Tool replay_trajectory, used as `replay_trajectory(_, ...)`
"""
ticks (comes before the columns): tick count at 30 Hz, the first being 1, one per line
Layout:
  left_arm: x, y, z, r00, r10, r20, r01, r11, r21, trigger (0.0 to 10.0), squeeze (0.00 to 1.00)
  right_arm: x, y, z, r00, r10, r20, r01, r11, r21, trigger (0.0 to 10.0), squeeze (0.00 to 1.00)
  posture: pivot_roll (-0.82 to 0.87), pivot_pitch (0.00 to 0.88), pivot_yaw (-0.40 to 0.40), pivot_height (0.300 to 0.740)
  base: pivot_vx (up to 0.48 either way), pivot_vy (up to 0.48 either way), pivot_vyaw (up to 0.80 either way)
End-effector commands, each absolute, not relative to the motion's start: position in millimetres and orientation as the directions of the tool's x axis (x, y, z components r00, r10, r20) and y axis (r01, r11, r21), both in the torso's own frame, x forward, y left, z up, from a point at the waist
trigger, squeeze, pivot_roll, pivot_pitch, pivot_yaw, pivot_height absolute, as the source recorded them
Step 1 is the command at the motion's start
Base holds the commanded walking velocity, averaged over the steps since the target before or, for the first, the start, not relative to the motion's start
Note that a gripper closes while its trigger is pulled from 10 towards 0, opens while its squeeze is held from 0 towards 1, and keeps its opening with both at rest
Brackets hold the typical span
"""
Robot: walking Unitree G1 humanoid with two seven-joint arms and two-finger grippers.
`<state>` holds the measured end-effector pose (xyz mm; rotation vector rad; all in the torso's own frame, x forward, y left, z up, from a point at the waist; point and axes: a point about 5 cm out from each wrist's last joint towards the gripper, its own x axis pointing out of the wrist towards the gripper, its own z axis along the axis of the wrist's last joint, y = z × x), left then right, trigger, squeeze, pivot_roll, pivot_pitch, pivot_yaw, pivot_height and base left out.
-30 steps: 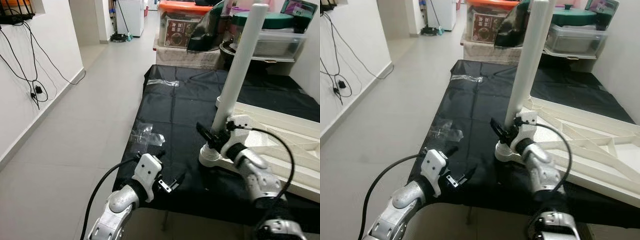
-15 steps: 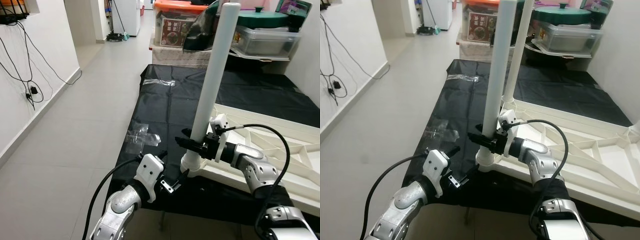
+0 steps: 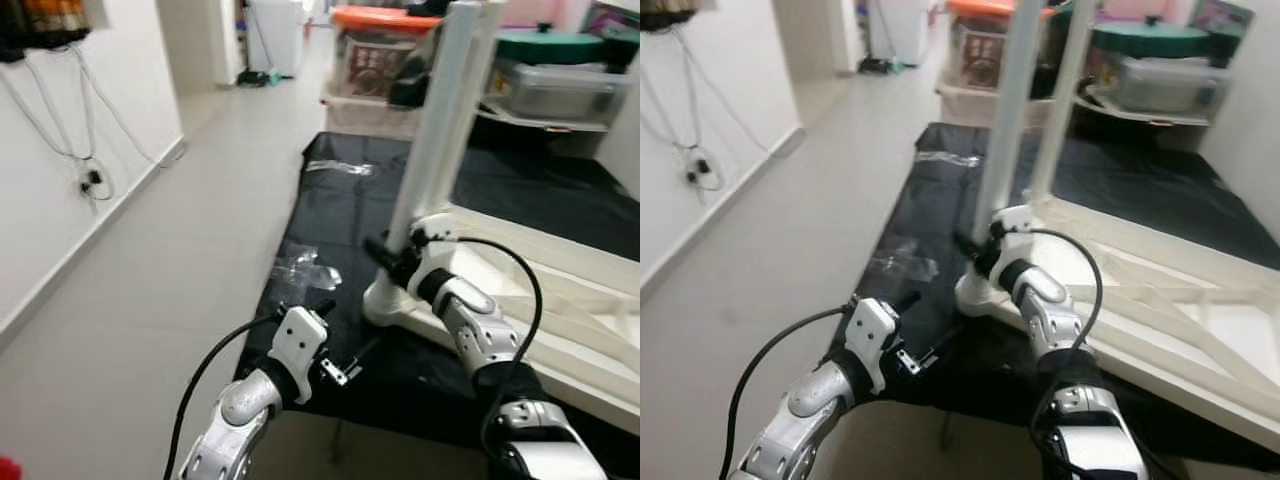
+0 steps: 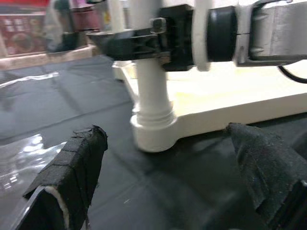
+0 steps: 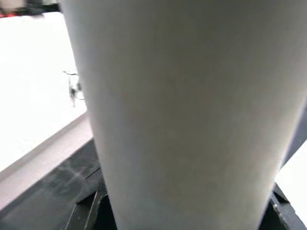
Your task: Building children table
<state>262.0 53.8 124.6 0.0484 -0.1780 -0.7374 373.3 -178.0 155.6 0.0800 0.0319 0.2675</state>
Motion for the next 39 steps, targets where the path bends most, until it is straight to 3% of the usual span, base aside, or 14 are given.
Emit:
replay_trajectory(1,261,53,125,0.717,-0.683,0.137,0.673,0.73,0.114,10.0,0.0,371,-203,148,0.998,0.019,-0.056,-0.012,0.993,0.116,0.0,0.0,0.08,0.0,-0.055,0.74,0.0,0.0,0.0)
replay_trajectory(5,262,53,126,0.715,-0.686,0.137,0.675,0.728,0.122,10.0,0.0,342,-212,137,0.884,-0.462,-0.068,0.466,0.869,0.167,0.0,0.0,0.1,0.0,-0.07,0.74,0.0,0.0,0.0)
replay_trajectory(13,263,54,125,0.715,-0.686,0.135,0.674,0.728,0.126,10.0,0.0,330,-199,129,0.81,-0.578,-0.098,0.586,0.791,0.176,0.0,0.0,0.11,0.0,-0.075,0.74,0.0,0.0,0.0)
replay_trajectory(14,263,54,125,0.715,-0.686,0.135,0.674,0.728,0.126,10.0,0.0,331,-193,128,0.814,-0.572,-0.103,0.58,0.792,0.191,1.3,0.0,0.11,0.0,-0.076,0.74,0.0,0.0,0.0)
replay_trajectory(15,263,55,125,0.715,-0.686,0.134,0.674,0.728,0.126,10.0,0.0,335,-187,130,0.84,-0.536,-0.088,0.541,0.812,0.221,10.0,0.0,0.1,0.0,-0.076,0.74,0.0,0.0,0.0)
replay_trajectory(16,263,55,125,0.715,-0.686,0.134,0.674,0.728,0.126,10.0,0.0,335,-187,130,0.84,-0.536,-0.088,0.541,0.812,0.221,10.0,0.0,0.1,0.0,-0.076,0.74,0.0,0.0,0.0)
replay_trajectory(17,263,55,125,0.715,-0.686,0.134,0.674,0.728,0.125,10.0,0.0,339,-183,133,0.87,-0.49,-0.059,0.487,0.835,0.254,10.0,0.9,0.1,0.0,-0.074,0.74,0.0,0.0,0.0)
replay_trajectory(18,263,56,125,0.715,-0.686,0.133,0.675,0.727,0.125,10.0,0.0,343,-179,138,0.899,-0.438,-0.008,0.424,0.864,0.271,10.0,1.0,0.1,0.0,-0.073,0.74,0.0,0.0,0.0)
replay_trajectory(22,263,56,124,0.715,-0.686,0.132,0.675,0.727,0.124,10.0,0.0,347,-178,146,0.925,-0.374,0.06,0.345,0.897,0.274,10.0,1.0,0.1,0.0,-0.076,0.74,0.0,0.0,0.0)
replay_trajectory(23,263,56,124,0.715,-0.686,0.132,0.675,0.727,0.124,10.0,0.0,348,-181,151,0.934,-0.342,0.101,0.306,0.914,0.266,10.0,0.0,0.1,0.0,-0.079,0.74,0.0,0.0,0.0)
replay_trajectory(32,263,55,124,0.714,-0.688,0.131,0.676,0.726,0.125,10.0,0.0,354,-188,168,0.982,0.099,0.158,-0.131,0.969,0.21,10.0,0.0,0.1,0.0,-0.077,0.74,0.0,0.0,0.0)
replay_trajectory(34,263,53,124,0.713,-0.689,0.129,0.678,0.724,0.126,10.0,0.0,350,-181,168,0.922,0.37,0.114,-0.386,0.903,0.187,10.0,0.0,0.1,0.0,-0.078,0.74,0.0,0.0,0.0)
replay_trajectory(36,263,53,124,0.713,-0.689,0.129,0.678,0.724,0.126,10.0,0.0,350,-181,168,0.922,0.37,0.114,-0.386,0.903,0.187,10.0,0.0,0.1,0.0,-0.078,0.74,0.0,0.0,0.0)
replay_trajectory(39,263,51,124,0.713,-0.689,0.13,0.677,0.724,0.128,10.0,0.0,338,-162,160,0.7,0.714,0.028,-0.711,0.693,0.118,10.0,0.0,0.12,0.0,-0.088,0.74,0.0,0.0,0.0)
